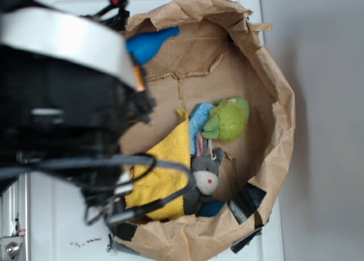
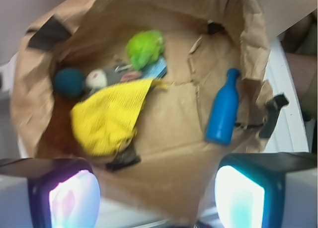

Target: Grab the blue bottle.

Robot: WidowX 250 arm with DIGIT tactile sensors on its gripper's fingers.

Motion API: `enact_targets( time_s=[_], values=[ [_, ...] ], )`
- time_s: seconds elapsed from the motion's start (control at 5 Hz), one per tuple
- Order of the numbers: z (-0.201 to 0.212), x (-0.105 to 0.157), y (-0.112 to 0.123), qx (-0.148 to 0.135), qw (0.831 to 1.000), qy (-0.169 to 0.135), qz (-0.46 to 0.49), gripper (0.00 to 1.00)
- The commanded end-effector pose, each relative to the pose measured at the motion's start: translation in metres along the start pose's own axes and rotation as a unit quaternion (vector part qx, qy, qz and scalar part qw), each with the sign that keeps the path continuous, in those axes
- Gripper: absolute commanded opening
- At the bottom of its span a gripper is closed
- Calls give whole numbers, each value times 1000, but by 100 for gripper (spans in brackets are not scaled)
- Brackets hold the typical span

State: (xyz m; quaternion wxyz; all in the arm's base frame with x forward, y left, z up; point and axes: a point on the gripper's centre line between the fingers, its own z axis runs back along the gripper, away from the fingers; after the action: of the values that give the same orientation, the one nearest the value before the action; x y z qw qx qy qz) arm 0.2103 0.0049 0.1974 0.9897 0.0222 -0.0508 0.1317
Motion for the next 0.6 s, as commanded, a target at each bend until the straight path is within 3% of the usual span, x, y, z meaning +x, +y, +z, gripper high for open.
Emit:
enact_targets(
  time_s=[0.0, 0.2, 0.4],
  values=[
    [-22, 23, 21, -23, 1000, 16, -2, 100],
    [-45, 31, 27, -40, 998, 37, -30, 100],
    [-45, 31, 27, -40, 998, 37, -30, 100]
  ],
)
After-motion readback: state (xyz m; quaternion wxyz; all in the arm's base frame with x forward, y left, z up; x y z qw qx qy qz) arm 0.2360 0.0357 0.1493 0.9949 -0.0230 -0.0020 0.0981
